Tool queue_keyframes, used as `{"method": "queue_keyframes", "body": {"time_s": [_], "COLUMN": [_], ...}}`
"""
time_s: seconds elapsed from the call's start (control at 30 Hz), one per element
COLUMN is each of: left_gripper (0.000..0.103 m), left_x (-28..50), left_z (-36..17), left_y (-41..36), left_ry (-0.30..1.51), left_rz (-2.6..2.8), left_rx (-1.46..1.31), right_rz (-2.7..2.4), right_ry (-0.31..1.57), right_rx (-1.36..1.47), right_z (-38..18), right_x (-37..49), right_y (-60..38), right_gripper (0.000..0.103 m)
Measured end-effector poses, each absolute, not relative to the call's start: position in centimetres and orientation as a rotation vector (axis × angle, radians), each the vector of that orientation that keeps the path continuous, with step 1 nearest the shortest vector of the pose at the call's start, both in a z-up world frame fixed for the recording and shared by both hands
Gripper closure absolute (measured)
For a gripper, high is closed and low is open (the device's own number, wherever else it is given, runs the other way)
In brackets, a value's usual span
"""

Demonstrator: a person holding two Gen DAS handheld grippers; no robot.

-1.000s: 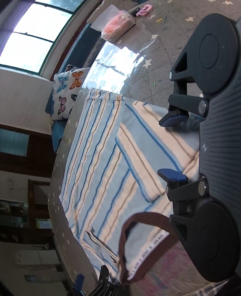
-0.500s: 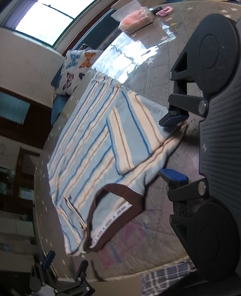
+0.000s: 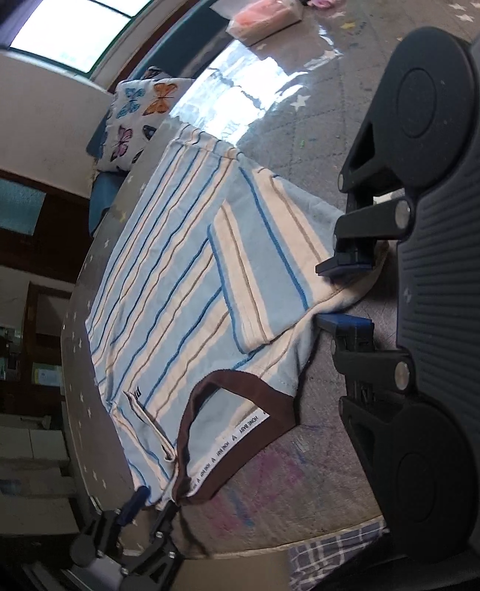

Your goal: Fold clothes

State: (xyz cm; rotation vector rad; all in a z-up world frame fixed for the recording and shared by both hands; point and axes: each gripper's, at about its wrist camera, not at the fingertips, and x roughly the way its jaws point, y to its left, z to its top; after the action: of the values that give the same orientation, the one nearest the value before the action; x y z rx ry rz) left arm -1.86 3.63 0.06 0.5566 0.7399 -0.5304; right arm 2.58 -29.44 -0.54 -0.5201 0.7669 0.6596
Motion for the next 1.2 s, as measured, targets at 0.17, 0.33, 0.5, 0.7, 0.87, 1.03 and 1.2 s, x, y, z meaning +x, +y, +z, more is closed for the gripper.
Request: {"method": "queue_keyframes", "body": {"time_s": [0.17, 0.33, 0.5, 0.7, 0.87, 1.03, 1.2], "left_gripper": [0.077, 0.097, 0.099, 0.099, 0.1, 0.1, 0.101], "left_x": [-0.5, -0.8, -2.6, -6.7, -9.6, -7.4, -1.9], "left_z": [0.1, 0.1, 1.6, 5.0, 8.6, 11.2, 11.8], "left_y": [4.6, 4.2, 4.0, 5.0, 5.9, 6.5, 6.3], "left_ry": [0.806, 0.789, 0.729, 0.633, 0.525, 0.448, 0.438], "left_rz": [-0.585, -0.556, -0.484, -0.423, -0.359, -0.317, -0.286], "left_rx": [0.448, 0.403, 0.384, 0.301, 0.231, 0.193, 0.214], "right_rz": [0.655, 0.634, 0.616, 0.613, 0.605, 0.597, 0.582], "right_ry": [0.754, 0.749, 0.69, 0.634, 0.567, 0.481, 0.425], "right_rx": [-0.528, -0.493, -0.464, -0.433, -0.4, -0.402, -0.428], "right_z": [-0.7, -0.6, 0.9, 3.2, 6.6, 9.7, 11.1], "right_x": [2.6, 2.8, 1.6, -1.5, -5.4, -5.1, -0.9], "right_y": [-29.2, -29.2, -29.5, -30.0, -30.8, -30.6, -29.3], "right_gripper": [0.084, 0.097, 0.098, 0.099, 0.099, 0.099, 0.099]}}
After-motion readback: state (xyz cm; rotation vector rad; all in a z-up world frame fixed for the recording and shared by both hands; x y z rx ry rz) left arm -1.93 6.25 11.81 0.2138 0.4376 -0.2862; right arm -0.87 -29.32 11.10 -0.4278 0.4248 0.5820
